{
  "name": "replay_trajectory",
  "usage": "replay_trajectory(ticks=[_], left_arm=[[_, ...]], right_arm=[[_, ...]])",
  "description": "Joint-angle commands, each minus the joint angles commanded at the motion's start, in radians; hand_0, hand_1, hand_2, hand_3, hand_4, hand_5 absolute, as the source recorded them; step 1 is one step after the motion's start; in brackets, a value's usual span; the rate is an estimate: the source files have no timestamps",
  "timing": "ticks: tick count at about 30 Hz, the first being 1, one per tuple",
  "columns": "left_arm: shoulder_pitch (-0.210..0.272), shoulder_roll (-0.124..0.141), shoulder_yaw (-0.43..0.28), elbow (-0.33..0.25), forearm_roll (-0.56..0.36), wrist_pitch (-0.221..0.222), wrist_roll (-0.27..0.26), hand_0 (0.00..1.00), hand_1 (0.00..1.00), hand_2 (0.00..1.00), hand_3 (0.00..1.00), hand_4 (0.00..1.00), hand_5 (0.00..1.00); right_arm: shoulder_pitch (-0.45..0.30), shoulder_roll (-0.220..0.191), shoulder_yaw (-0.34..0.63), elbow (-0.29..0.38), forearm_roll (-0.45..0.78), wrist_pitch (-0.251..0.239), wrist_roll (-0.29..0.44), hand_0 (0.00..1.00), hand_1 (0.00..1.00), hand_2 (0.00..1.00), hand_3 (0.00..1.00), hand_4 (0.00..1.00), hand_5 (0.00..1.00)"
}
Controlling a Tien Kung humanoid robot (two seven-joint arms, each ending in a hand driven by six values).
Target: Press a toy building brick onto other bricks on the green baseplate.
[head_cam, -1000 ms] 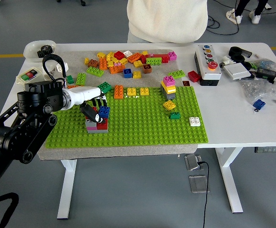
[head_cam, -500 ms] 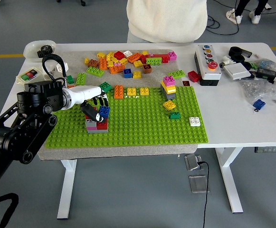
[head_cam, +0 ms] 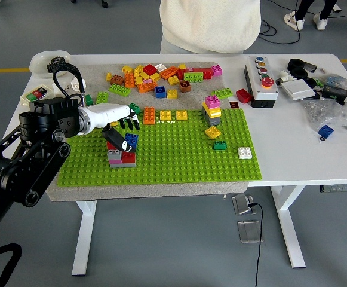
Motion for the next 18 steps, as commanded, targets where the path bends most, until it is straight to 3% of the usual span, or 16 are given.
replay_trajectory(ticks=[7,8,13,14,18], left_arm=[[0.016,0.010,-0.003,-0.055,0.000,0.004,-0.002,0.777,0.702,0.730,0.714,0.936,0.318],[0.018,0.011,-0.003,-0.060,0.000,0.005,-0.003,0.838,0.790,0.772,0.695,0.961,0.355],[0.041,0.023,-0.009,-0.097,0.000,0.039,-0.014,0.838,0.790,0.772,0.695,0.961,0.355],[0.049,0.027,-0.011,-0.109,0.000,0.055,-0.019,0.907,0.881,0.840,0.651,0.992,0.392],[0.079,0.039,-0.011,-0.140,0.000,0.095,-0.041,0.907,0.881,0.840,0.651,0.992,0.392]], right_arm=[[-0.002,0.000,0.001,0.000,-0.001,0.001,0.000,0.751,0.641,0.683,0.607,0.871,0.520],[-0.002,0.000,0.001,0.000,-0.001,0.001,-0.001,0.751,0.641,0.683,0.607,0.870,0.520],[-0.001,-0.001,0.003,0.000,-0.001,0.001,-0.001,0.751,0.641,0.683,0.607,0.870,0.520],[-0.001,-0.001,0.003,0.000,0.000,0.001,-0.001,0.751,0.642,0.682,0.606,0.870,0.520],[0.001,-0.002,0.004,0.000,0.002,0.001,-0.001,0.751,0.642,0.682,0.606,0.870,0.520]])
